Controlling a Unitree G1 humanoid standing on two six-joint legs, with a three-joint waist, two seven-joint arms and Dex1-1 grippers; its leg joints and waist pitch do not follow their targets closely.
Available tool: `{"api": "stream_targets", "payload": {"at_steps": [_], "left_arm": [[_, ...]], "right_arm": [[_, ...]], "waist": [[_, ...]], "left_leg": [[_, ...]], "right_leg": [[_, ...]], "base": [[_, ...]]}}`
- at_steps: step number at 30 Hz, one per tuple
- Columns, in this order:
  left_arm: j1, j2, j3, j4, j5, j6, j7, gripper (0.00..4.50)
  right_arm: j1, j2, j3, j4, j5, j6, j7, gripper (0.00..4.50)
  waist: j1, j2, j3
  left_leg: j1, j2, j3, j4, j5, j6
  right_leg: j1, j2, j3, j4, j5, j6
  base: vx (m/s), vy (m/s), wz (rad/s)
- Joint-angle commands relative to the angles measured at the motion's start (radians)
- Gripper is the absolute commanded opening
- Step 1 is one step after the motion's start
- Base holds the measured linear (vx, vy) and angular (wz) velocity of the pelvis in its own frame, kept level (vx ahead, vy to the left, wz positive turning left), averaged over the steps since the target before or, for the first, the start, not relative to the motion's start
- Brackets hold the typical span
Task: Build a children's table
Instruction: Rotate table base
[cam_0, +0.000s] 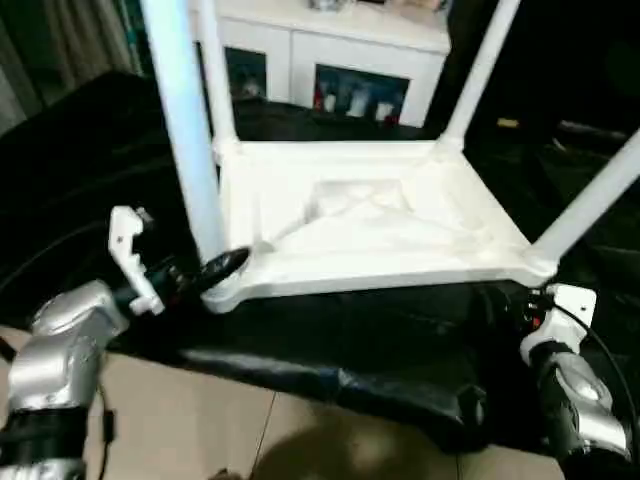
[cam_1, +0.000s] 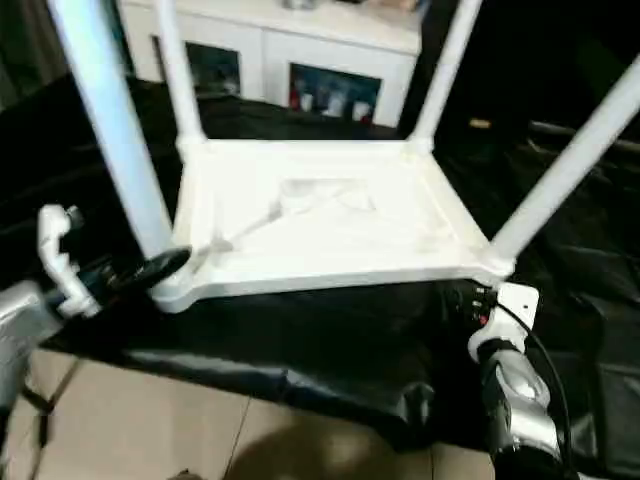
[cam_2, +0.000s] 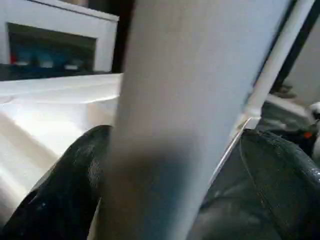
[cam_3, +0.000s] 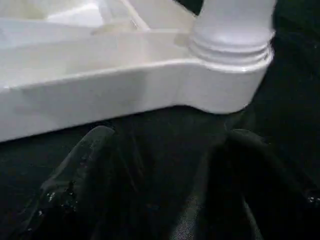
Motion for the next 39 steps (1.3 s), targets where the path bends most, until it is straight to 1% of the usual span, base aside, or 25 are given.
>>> {"api": "stream_targets", "payload": {"at_steps": [1,3,7,8,9,11,12,13,17,18,19,20,21,22,24,25,27,28,29,30,31,32,34,36,39], "left_arm": [[-0.027,-0.023,-0.062,-0.033,-0.05,0.055,-0.044,4.5],[-0.03,-0.028,-0.08,-0.047,-0.066,0.076,-0.062,4.5],[-0.02,-0.007,-0.169,-0.124,-0.104,0.185,-0.153,4.5],[-0.016,0.007,-0.213,-0.161,-0.111,0.223,-0.192,4.5],[-0.016,0.007,-0.213,-0.161,-0.111,0.223,-0.192,4.5],[-0.019,0.018,-0.265,-0.206,-0.126,0.271,-0.234,4.5],[-0.03,0.026,-0.313,-0.238,-0.133,0.299,-0.267,4.5],[-0.038,0.029,-0.338,-0.253,-0.135,0.311,-0.284,4.5],[-0.075,-0.005,-0.392,-0.257,-0.134,0.319,-0.298,4.5],[-0.092,-0.029,-0.412,-0.249,-0.125,0.31,-0.297,4.5],[-0.098,-0.038,-0.42,-0.244,-0.12,0.305,-0.297,4.5],[-0.112,-0.059,-0.44,-0.233,-0.108,0.294,-0.298,4.5],[-0.122,-0.074,-0.453,-0.223,-0.098,0.284,-0.296,4.5],[-0.134,-0.094,-0.469,-0.211,-0.084,0.272,-0.294,4.5],[-0.151,-0.125,-0.492,-0.193,-0.066,0.257,-0.29,4.5],[-0.162,-0.143,-0.505,-0.181,-0.058,0.249,-0.284,4.5],[-0.18,-0.173,-0.521,-0.153,-0.046,0.232,-0.277,4.5],[-0.194,-0.201,-0.54,-0.13,-0.033,0.214,-0.272,4.5],[-0.204,-0.232,-0.561,-0.11,-0.023,0.2,-0.267,4.5],[-0.211,-0.257,-0.581,-0.094,-0.014,0.187,-0.264,4.5],[-0.212,-0.269,-0.592,-0.088,-0.01,0.18,-0.262,4.5],[-0.212,-0.269,-0.592,-0.088,-0.01,0.18,-0.262,4.5],[-0.217,-0.295,-0.615,-0.06,0.017,0.15,-0.25,4.5],[-0.225,-0.318,-0.623,-0.02,0.05,0.113,-0.223,4.5],[-0.231,-0.333,-0.625,0.012,0.076,0.078,-0.201,4.5]], "right_arm": [[-0.041,0.015,0.025,0.026,-0.02,0.027,-0.001,3.77],[-0.056,0.019,0.035,0.043,-0.026,0.031,0.004,3.77],[-0.131,0.027,0.072,0.137,-0.06,0.03,0.029,3.77],[-0.167,0.031,0.086,0.174,-0.074,0.028,0.04,3.77],[-0.167,0.031,0.086,0.174,-0.074,0.028,0.04,3.77],[-0.209,0.036,0.1,0.213,-0.09,0.023,0.045,3.77],[-0.244,0.043,0.11,0.236,-0.099,0.02,0.056,3.77],[-0.26,0.048,0.117,0.245,-0.104,0.02,0.061,3.77],[-0.294,0.06,0.132,0.255,-0.111,0.023,0.069,3.77],[-0.307,0.063,0.135,0.262,-0.113,0.022,0.07,3.77],[-0.311,0.065,0.136,0.264,-0.113,0.022,0.071,3.77],[-0.32,0.068,0.137,0.268,-0.113,0.021,0.072,3.77],[-0.326,0.069,0.139,0.277,-0.116,0.018,0.075,3.77],[-0.333,0.071,0.142,0.287,-0.12,0.014,0.08,3.77],[-0.344,0.073,0.147,0.304,-0.128,0.006,0.086,3.77],[-0.352,0.074,0.148,0.321,-0.134,-0.002,0.091,3.77],[-0.357,0.077,0.151,0.331,-0.137,-0.009,0.107,3.77],[-0.36,0.082,0.154,0.335,-0.14,-0.011,0.12,3.77],[-0.36,0.09,0.158,0.332,-0.139,-0.012,0.139,3.77],[-0.359,0.097,0.164,0.329,-0.139,-0.011,0.154,3.77],[-0.359,0.102,0.167,0.328,-0.138,-0.01,0.162,3.77],[-0.359,0.102,0.167,0.328,-0.138,-0.01,0.162,3.77],[-0.355,0.111,0.186,0.327,-0.146,-0.011,0.189,3.77],[-0.352,0.119,0.198,0.331,-0.154,-0.017,0.207,3.77],[-0.347,0.125,0.201,0.331,-0.149,-0.019,0.234,3.77]], "waist": [[0.005,0.009,-0.061],[0.006,0.011,-0.062],[0.01,0.014,-0.063],[0.008,0.016,-0.063],[0.006,0.015,-0.063],[0.0,0.014,-0.061],[-0.002,0.022,-0.061],[-0.008,0.022,-0.061],[-0.015,0.011,-0.059],[-0.016,0.003,-0.06],[-0.014,0.008,-0.059],[-0.017,0.003,-0.058],[-0.014,0.006,-0.057],[-0.015,-0.004,-0.057],[-0.014,-0.002,-0.058],[-0.015,-0.006,-0.058],[-0.017,-0.004,-0.06],[-0.018,0.002,-0.06],[-0.016,-0.001,-0.062],[-0.017,0.007,-0.063],[-0.017,0.009,-0.063],[-0.019,0.002,-0.064],[-0.025,0.002,-0.064],[-0.029,0.008,-0.064],[-0.032,0.006,-0.062]], "left_leg": [[0.005,-0.007,0.012,-0.066,-0.214,0.014],[0.007,-0.006,0.012,-0.065,-0.213,0.017],[0.01,-0.006,0.014,-0.064,-0.199,0.02],[0.01,-0.006,0.014,-0.063,-0.199,0.018],[0.008,-0.007,0.014,-0.063,-0.201,0.016],[0.008,-0.008,0.015,-0.064,-0.212,0.009],[0.009,-0.008,0.014,-0.064,-0.215,0.006],[0.006,-0.009,0.013,-0.063,-0.219,0.001],[0.003,-0.01,0.015,-0.063,-0.218,-0.001],[0.005,-0.01,0.017,-0.06,-0.217,0.001],[0.005,-0.01,0.016,-0.06,-0.22,0.001],[0.004,-0.009,0.017,-0.061,-0.222,0.003],[0.005,-0.009,0.016,-0.06,-0.226,0.001],[0.004,-0.009,0.017,-0.06,-0.224,0.007],[0.003,-0.009,0.017,-0.059,-0.219,0.007],[0.001,-0.009,0.017,-0.058,-0.214,0.008],[0.0,-0.009,0.017,-0.056,-0.198,0.015],[0.001,-0.01,0.017,-0.055,-0.199,0.019],[0.004,-0.01,0.019,-0.052,-0.19,0.026],[0.0,-0.01,0.018,-0.053,-0.177,0.031],[0.001,-0.01,0.018,-0.052,-0.177,0.031],[-0.003,-0.01,0.016,-0.052,-0.178,0.035],[-0.006,-0.012,0.015,-0.052,-0.184,0.042],[-0.002,-0.01,0.015,-0.051,-0.196,0.048],[-0.003,-0.009,0.014,-0.053,-0.217,0.049]], "right_leg": [[0.046,-0.028,0.027,-0.059,-0.114,-0.186],[0.046,-0.029,0.026,-0.058,-0.102,-0.199],[0.048,-0.027,0.027,-0.052,-0.065,-0.214],[0.047,-0.027,0.027,-0.05,-0.06,-0.217],[0.049,-0.026,0.027,-0.05,-0.062,-0.219],[0.052,-0.027,0.029,-0.053,-0.086,-0.213],[0.05,-0.028,0.029,-0.052,-0.09,-0.216],[0.053,-0.027,0.03,-0.051,-0.096,-0.216],[0.053,-0.026,0.034,-0.057,-0.137,-0.203],[0.052,-0.025,0.036,-0.058,-0.139,-0.201],[0.051,-0.026,0.035,-0.057,-0.155,-0.199],[0.05,-0.026,0.036,-0.06,-0.163,-0.198],[0.049,-0.026,0.036,-0.061,-0.173,-0.195],[0.049,-0.026,0.037,-0.061,-0.185,-0.189],[0.049,-0.028,0.036,-0.062,-0.196,-0.181],[0.05,-0.028,0.037,-0.062,-0.19,-0.181],[0.051,-0.026,0.037,-0.057,-0.156,-0.187],[0.049,-0.025,0.037,-0.058,-0.15,-0.191],[0.05,-0.025,0.038,-0.058,-0.124,-0.2],[0.053,-0.024,0.038,-0.055,-0.088,-0.212],[0.052,-0.023,0.037,-0.054,-0.075,-0.218],[0.057,-0.023,0.036,-0.052,-0.061,-0.224],[0.06,-0.024,0.034,-0.053,-0.069,-0.228],[0.058,-0.025,0.036,-0.058,-0.083,-0.235],[0.058,-0.024,0.036,-0.063,-0.116,-0.235]], "base": [[0.0,0.0,0.0],[0.0,0.0,0.0],[0.0,0.0,0.0],[0.0,0.0,0.0],[0.0,0.0,0.0],[0.0,0.0,0.0],[0.0,0.0,0.0],[0.0,0.0,0.0],[0.0,0.0,0.0],[0.0,0.0,0.0],[0.0,0.0,0.0],[0.0,0.0,0.0],[0.0,0.0,0.0],[0.0,0.0,0.0],[0.0,0.0,0.0],[0.0,0.0,0.0],[0.0,0.0,0.0],[0.0,0.0,0.0],[0.0,0.0,0.0],[0.0,0.0,0.0],[0.0,0.0,0.0],[0.0,0.0,0.0],[0.0,0.0,0.0],[0.0,0.0,0.0],[0.0,0.0,0.0]]}}
